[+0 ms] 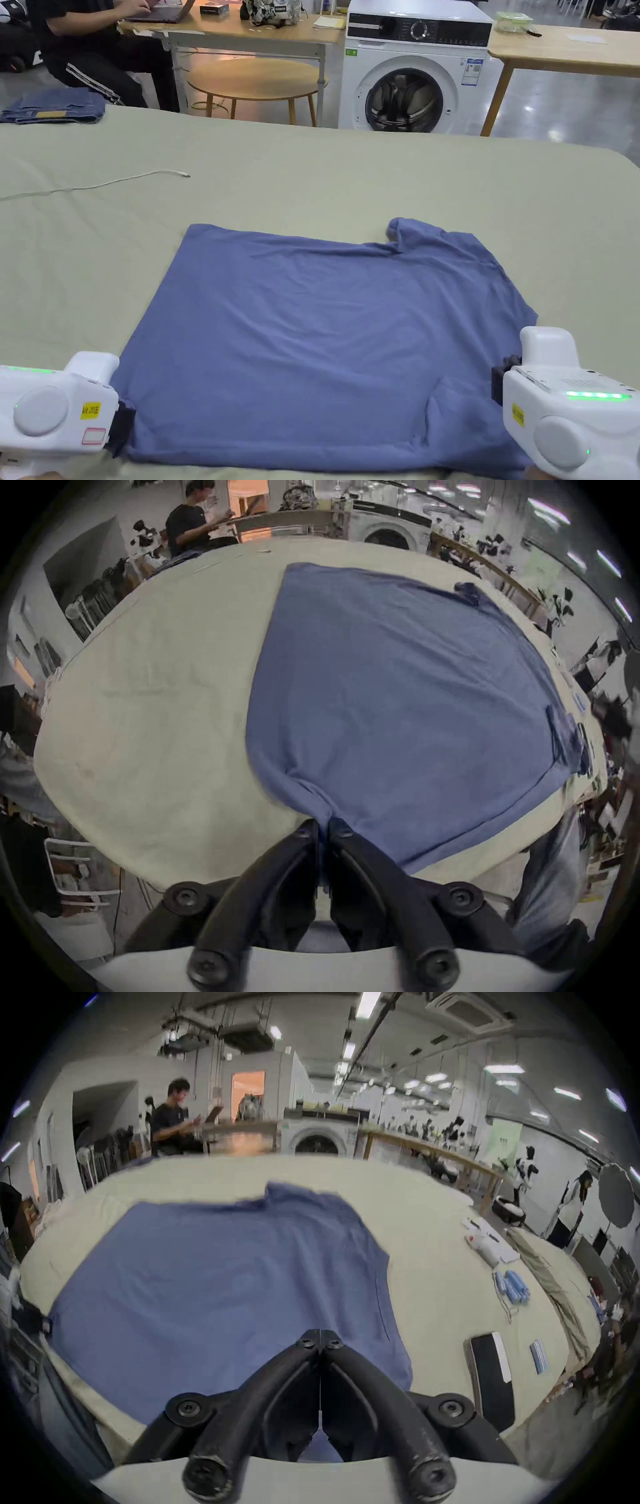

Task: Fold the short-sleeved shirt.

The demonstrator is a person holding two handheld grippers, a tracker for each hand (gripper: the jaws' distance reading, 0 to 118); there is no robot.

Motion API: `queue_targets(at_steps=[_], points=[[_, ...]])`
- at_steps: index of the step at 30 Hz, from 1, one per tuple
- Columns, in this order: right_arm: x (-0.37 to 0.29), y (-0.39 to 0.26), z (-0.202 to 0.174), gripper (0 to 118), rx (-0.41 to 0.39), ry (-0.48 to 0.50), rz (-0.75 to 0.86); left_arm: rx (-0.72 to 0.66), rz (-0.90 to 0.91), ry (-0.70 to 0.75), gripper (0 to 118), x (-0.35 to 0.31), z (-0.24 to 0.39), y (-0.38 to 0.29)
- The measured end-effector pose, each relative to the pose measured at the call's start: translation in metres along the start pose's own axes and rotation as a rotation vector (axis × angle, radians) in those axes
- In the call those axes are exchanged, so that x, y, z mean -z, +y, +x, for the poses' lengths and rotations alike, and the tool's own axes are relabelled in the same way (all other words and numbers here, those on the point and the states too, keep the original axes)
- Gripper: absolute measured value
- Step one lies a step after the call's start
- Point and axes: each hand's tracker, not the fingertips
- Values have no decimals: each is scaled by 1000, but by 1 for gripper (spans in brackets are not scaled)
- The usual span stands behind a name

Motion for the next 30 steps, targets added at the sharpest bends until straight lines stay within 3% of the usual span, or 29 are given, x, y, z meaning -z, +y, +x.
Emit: queue_targets(at_steps=[2, 3, 4, 6, 7, 8, 13, 16, 17, 18, 19, 20, 21, 23, 30], points=[[5, -5, 11, 1, -17, -7, -95, -6, 19, 2, 0, -2, 4, 5], [7, -9, 17, 7, -15, -13, -128, -3, 14, 3, 0, -2, 5, 8], [8, -12, 22, 19, -15, -14, -166, 1, 22, 7, 0, -3, 6, 10], [9, -18, 32, 54, 2, -28, -189, -1, 28, 14, 0, -7, 10, 11], [12, -23, 40, 66, 1, -33, -217, 2, 29, 14, 0, -7, 9, 12], [14, -27, 45, 69, 6, -37, -235, 2, 31, 16, 0, -9, 9, 11], [38, -50, 65, 69, 59, 9, -367, -19, 39, 41, 0, -13, 3, 7], [48, -63, 62, 59, 67, 33, -398, -35, 34, 42, 0, -12, -1, 3], [46, -62, 60, 52, 65, 24, -380, -40, 32, 41, 0, -11, -2, 3], [43, -59, 58, 39, 58, 24, -378, -43, 28, 41, 0, -11, -2, 2], [39, -58, 54, 17, 53, 54, -375, -45, 27, 41, 0, -10, -2, 1], [39, -56, 54, 7, 68, 108, -372, -46, 27, 41, 0, -10, -2, 0], [39, -55, 54, 7, 102, 148, -383, -46, 26, 39, 0, -10, -2, 1], [35, -52, 45, 7, 23, 65, -364, -53, 32, 38, 0, -12, -2, 1], [3, -30, 54, 7, 83, 89, -279, -86, 128, 9, 0, -32, -6, 19]])
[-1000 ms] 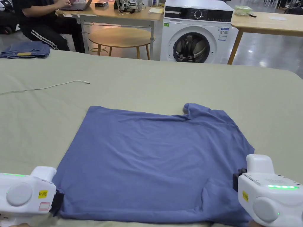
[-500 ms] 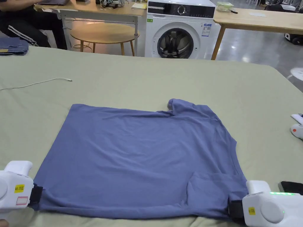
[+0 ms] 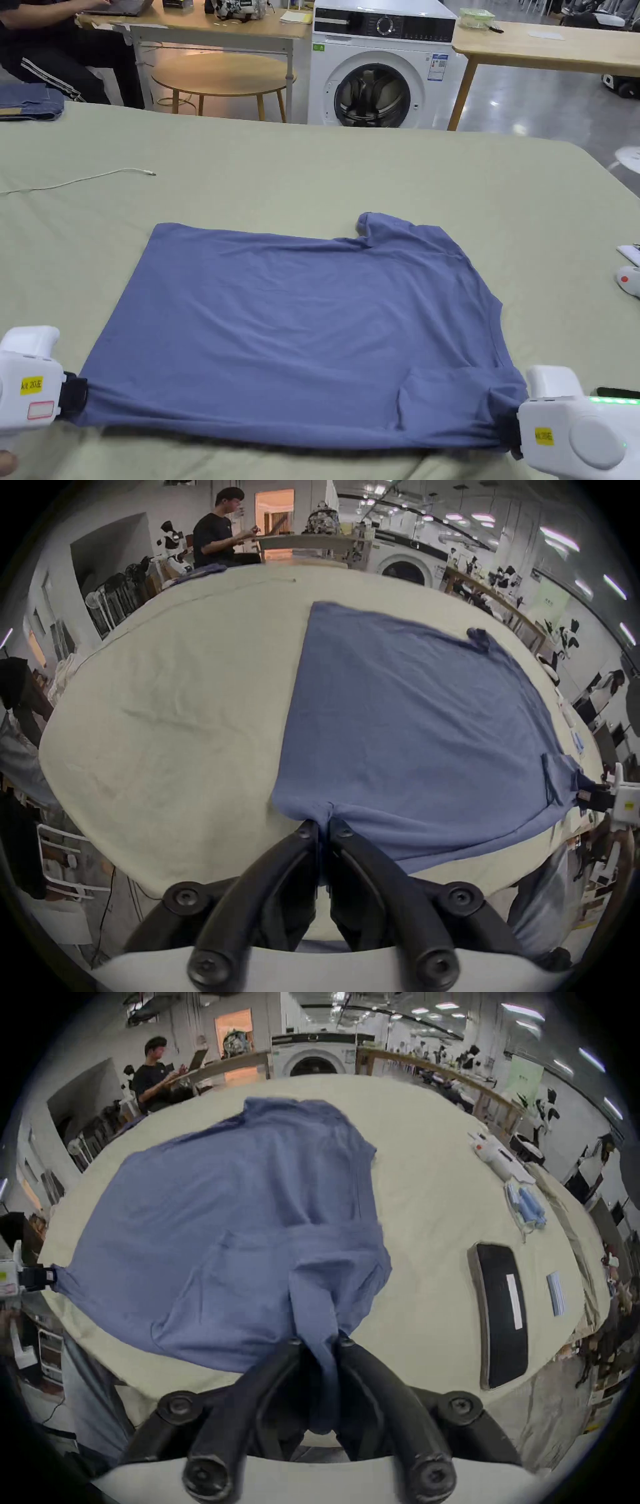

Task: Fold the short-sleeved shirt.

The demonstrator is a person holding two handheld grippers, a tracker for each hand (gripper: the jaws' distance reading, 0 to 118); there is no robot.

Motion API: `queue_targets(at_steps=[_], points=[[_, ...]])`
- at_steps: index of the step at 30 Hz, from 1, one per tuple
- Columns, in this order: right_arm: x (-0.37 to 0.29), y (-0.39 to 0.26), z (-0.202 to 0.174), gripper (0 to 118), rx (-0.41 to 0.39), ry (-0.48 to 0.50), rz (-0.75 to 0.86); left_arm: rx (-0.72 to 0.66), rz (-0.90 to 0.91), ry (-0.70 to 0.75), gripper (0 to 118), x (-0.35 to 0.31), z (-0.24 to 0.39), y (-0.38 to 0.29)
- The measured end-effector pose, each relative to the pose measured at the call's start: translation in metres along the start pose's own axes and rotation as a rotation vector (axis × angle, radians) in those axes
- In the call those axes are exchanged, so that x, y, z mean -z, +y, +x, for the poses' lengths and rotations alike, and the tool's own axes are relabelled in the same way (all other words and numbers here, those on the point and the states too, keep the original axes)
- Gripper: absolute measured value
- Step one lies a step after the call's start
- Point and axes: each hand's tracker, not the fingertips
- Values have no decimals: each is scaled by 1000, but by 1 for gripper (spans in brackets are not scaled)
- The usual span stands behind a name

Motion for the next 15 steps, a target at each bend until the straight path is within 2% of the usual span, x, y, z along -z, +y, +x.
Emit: queue_targets(at_steps=[1, 3, 9, 15], points=[[10, 7, 17, 7, -5, 2, 1, -2, 23, -4, 0, -2, 1, 5], [10, 19, 21, 7, 2, 8, 33, -4, 40, -11, 0, -3, 1, 18], [1, 63, 3, 7, 39, 22, 81, -55, 115, -59, 0, 6, -3, 62], [26, 114, -4, 7, 81, 39, 77, -64, 148, -64, 0, 36, -2, 108]])
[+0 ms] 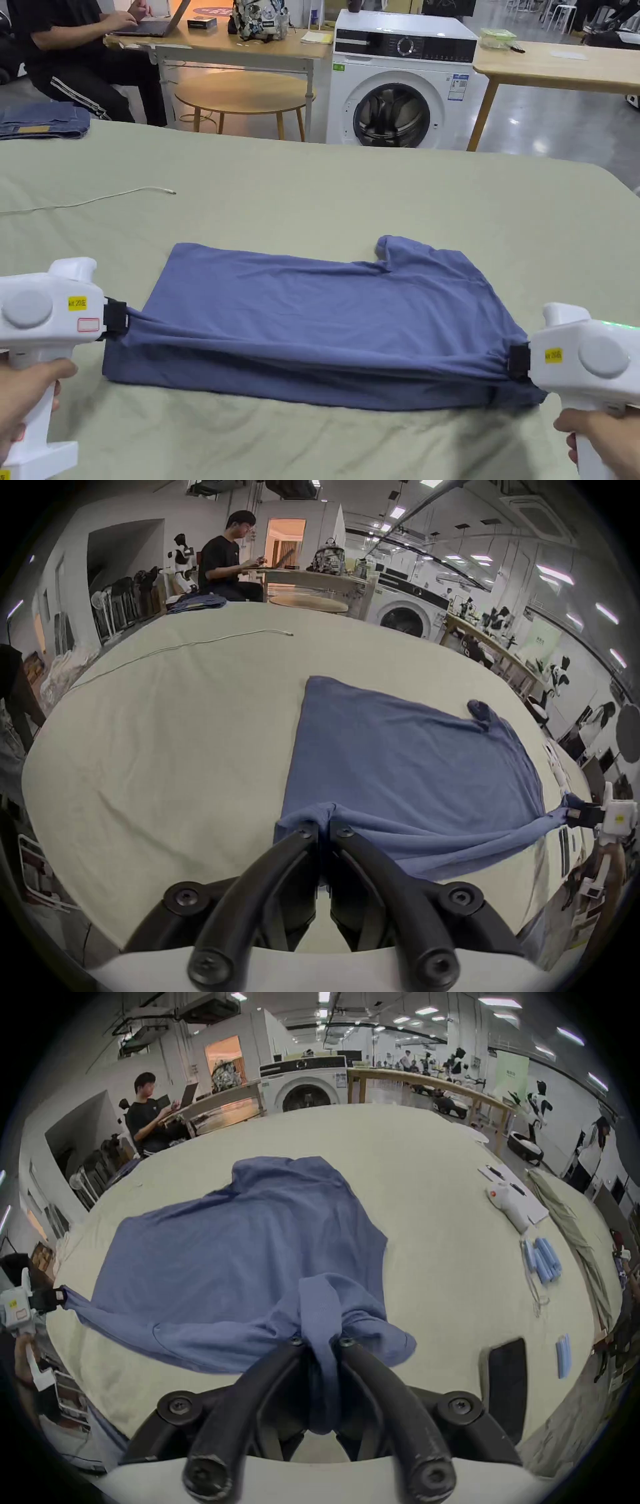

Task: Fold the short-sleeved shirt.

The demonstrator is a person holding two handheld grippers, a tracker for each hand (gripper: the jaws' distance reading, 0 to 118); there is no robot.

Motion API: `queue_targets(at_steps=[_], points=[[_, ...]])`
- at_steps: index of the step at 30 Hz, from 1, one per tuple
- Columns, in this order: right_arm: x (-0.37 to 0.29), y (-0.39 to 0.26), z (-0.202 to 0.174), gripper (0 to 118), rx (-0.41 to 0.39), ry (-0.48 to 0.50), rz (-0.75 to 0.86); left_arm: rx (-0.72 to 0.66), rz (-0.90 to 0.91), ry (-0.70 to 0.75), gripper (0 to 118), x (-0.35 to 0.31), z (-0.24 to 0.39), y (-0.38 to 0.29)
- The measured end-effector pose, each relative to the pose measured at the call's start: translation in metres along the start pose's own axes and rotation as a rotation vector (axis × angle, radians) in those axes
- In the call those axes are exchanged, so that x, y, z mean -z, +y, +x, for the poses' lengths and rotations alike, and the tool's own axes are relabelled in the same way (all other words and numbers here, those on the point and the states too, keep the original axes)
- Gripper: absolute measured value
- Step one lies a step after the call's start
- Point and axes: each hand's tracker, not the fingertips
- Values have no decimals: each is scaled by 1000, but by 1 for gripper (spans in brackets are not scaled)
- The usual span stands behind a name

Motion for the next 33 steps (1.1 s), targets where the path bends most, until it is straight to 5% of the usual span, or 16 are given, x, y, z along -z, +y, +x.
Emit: queue_targets(at_steps=[16, 20, 22, 24, 26, 31, 33], points=[[108, 50, -11, 8, 13, -12, -101, -21, -120, 50, 0, 105, 9, 51], [125, 57, -2, 23, -32, -52, -87, 0, -129, 57, 0, 110, 13, 49], [117, 60, -4, 42, -54, -89, -33, 12, -118, 65, 9, 105, 14, 47], [103, 58, -7, 64, -63, -88, 39, 14, -85, 68, 44, 95, 14, 46], [85, 57, -14, 65, -67, -78, 121, -6, -21, 26, 58, 81, 14, 45], [42, 47, -35, 64, -51, -93, 357, -8, 131, -75, 59, 40, 24, 38], [27, 41, -45, 42, -61, -78, 428, 21, 212, -66, 54, 27, 31, 34]])
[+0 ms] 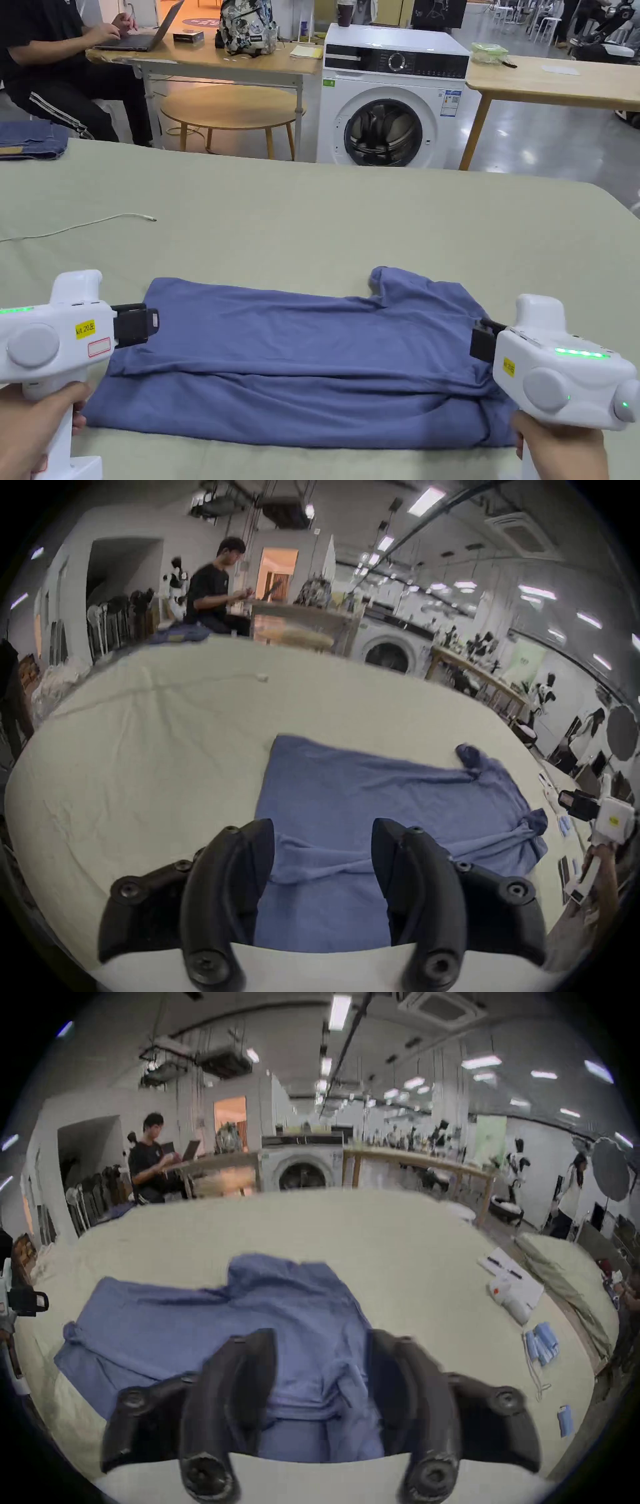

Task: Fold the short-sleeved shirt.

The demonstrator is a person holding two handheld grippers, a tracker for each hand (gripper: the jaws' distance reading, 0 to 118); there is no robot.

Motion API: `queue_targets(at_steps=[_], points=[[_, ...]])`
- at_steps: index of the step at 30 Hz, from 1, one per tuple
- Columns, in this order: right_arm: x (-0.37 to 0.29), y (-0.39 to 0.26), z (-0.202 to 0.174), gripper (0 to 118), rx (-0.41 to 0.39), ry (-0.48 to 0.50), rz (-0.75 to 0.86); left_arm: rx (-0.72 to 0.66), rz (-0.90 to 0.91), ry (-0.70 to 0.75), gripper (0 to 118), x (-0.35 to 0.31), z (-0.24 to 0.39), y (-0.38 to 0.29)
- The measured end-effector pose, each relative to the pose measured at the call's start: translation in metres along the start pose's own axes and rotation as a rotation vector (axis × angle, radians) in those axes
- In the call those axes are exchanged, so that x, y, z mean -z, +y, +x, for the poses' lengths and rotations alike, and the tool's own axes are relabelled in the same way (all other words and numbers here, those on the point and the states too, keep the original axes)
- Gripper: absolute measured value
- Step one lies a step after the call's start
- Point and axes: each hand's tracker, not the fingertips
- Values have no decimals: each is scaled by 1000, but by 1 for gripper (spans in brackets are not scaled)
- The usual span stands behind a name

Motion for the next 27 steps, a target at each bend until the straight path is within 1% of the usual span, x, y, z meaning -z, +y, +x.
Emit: queue_targets(at_steps=[1, 2, 3, 4, 5, 6, 8, 11, 12, 13, 14, 16, 18, 19, 21, 24, 25, 26, 27], points=[[6, -3, 6, 23, -7, 18, 32, 26, 44, 11, 43, -14, 9, -5], [1, -3, 3, 10, -10, 12, 58, 57, 79, 15, 28, -22, 14, -7], [-4, -5, -1, 9, -13, 9, 84, 82, 112, 35, 19, -27, 20, -10], [-9, -6, -4, 6, -9, 28, 110, 109, 133, 58, 13, -34, 26, -13], [-22, -7, -14, 0, -2, 64, 127, 128, 162, 75, 6, -41, 31, -17], [-26, -8, -17, 0, 2, 66, 134, 122, 163, 79, 0, -45, 34, -19], [-34, -10, -25, 0, -4, 43, 166, 93, 195, 62, 0, -51, 36, -23], [-41, -13, -31, 0, -5, 61, 191, 47, 237, 76, 0, -59, 33, -29], [-41, -12, -32, 0, -11, 62, 192, 51, 229, 69, 0, -59, 30, -28], [-46, -14, -34, 0, -14, 67, 193, 43, 170, 82, 0, -57, 26, -30], [-46, -15, -35, 0, -13, 71, 195, 47, 180, 93, 0, -56, 22, -30], [-43, -15, -35, 0, -23, 72, 183, 47, 116, 127, 0, -51, 9, -30], [-39, -19, -32, 0, -27, 75, 167, 16, 34, 114, 0, -43, -6, -27], [-37, -21, -31, 0, -33, 74, 155, -2, -48, 98, 0, -38, -14, -26], [-38, -26, -33, 0, -41, 74, 137, -24, -108, 82, 0, -25, -29, -25], [-31, -31, -30, 0, -43, 79, 92, -15, -254, 95, 0, -3, -42, -24], [-37, -34, -34, 0, -42, 78, 83, -31, -305, 91, 6, 6, -46, -24], [-37, -36, -33, 0, -42, 77, 78, -54, -346, 84, 23, 13, -49, -26], [-36, -37, -33, 0, -45, 73, 72, -74, -393, 85, 35, 19, -51, -28]])
